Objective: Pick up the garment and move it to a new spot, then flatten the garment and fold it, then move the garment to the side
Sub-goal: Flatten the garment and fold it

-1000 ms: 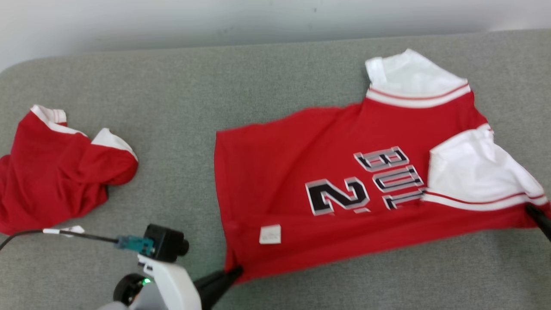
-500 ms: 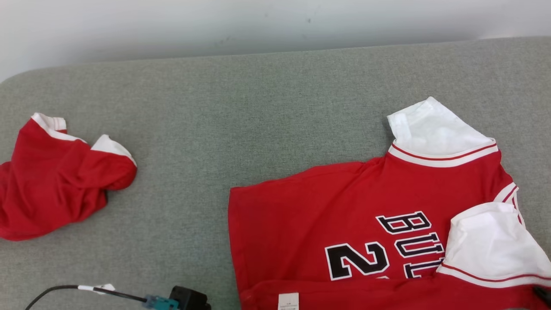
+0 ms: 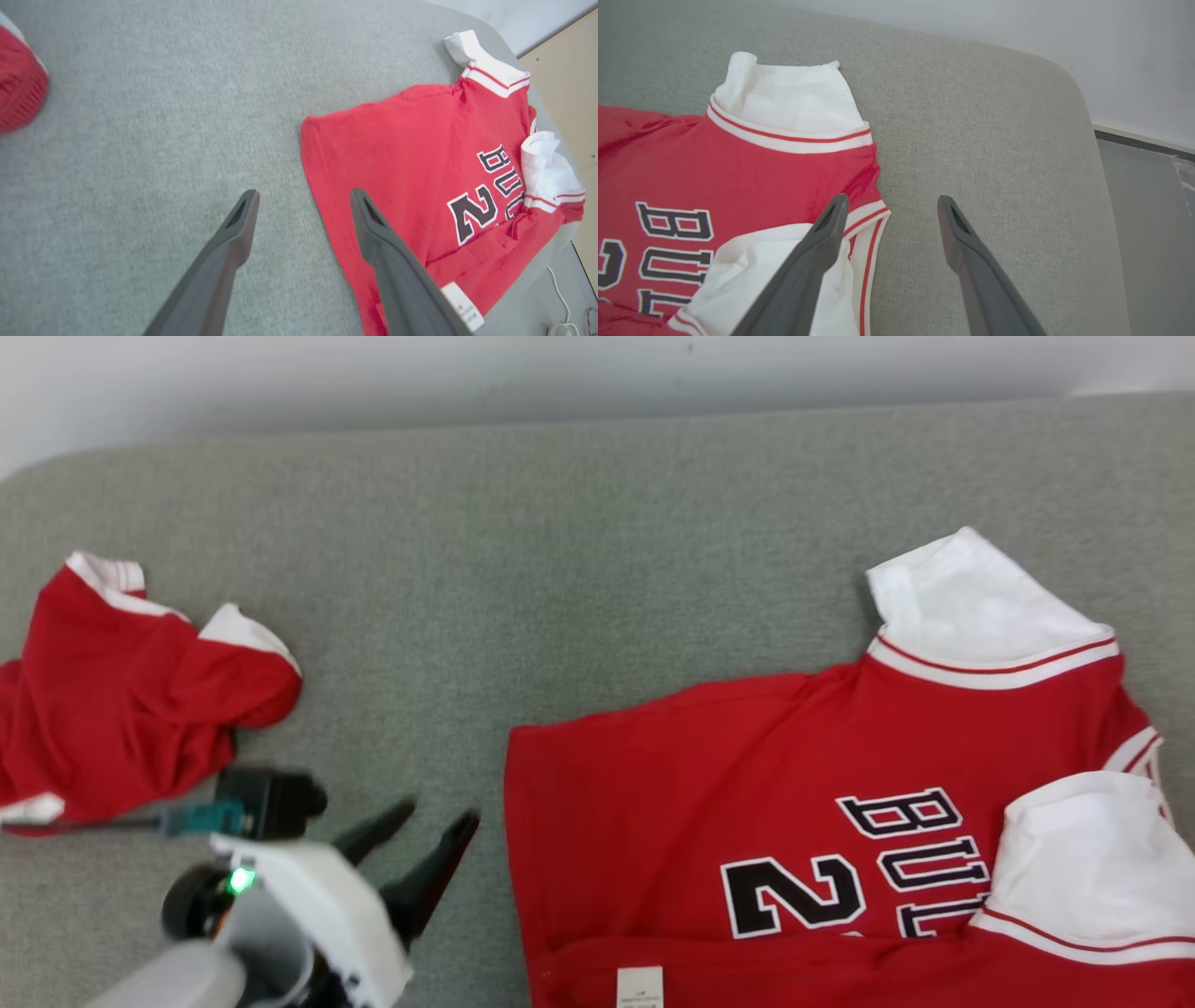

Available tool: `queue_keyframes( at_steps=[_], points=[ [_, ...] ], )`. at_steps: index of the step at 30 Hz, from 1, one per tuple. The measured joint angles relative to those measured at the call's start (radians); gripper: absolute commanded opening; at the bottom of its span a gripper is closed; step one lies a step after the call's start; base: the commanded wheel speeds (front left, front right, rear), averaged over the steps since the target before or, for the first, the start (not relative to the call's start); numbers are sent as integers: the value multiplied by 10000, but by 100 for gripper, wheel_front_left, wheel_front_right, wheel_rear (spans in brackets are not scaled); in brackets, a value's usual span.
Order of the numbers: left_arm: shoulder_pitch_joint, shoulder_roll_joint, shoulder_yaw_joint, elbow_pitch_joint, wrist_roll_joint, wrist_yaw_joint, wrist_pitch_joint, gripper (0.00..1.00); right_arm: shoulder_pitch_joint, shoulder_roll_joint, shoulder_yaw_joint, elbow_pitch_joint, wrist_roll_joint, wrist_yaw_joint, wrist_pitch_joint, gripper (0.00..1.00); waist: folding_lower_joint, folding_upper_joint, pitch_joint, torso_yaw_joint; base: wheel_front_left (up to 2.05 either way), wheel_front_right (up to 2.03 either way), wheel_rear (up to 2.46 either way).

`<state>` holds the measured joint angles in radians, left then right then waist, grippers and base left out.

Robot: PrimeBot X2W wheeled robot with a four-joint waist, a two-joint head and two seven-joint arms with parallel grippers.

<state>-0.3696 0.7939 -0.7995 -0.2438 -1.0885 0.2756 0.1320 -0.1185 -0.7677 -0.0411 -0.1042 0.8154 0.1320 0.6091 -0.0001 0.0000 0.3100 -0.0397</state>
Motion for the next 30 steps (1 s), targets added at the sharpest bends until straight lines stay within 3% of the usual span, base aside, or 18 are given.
queue_keyframes(
  at_steps=[6,10,14,20,30],
  points=[
    [-2150,-1241,-31,813,545,-36,431,100,-2778,282,435,182,-1024,-2,602,100,1,0,855,339,0,0,0],
    [-3402,-2268,-257,1944,1285,-40,247,100,-4488,819,1037,1246,-2036,-2,763,100,2,0,1564,686,0,0,0],
    [-3787,-3112,-619,2780,1383,-412,169,100,-5382,1327,1528,2522,-2610,-2,639,100,2,0,2089,1164,0,0,0],
    [-3986,-3509,-911,3118,1174,-1091,295,100,-5698,1593,1990,3565,-2556,-2,125,100,1,0,2381,1742,0,0,0],
    [-3781,-3756,-1110,2888,286,-1741,874,100,-5905,1551,2568,4303,-2067,-2,-303,100,1,0,2152,1672,0,0,0]
  ],
)
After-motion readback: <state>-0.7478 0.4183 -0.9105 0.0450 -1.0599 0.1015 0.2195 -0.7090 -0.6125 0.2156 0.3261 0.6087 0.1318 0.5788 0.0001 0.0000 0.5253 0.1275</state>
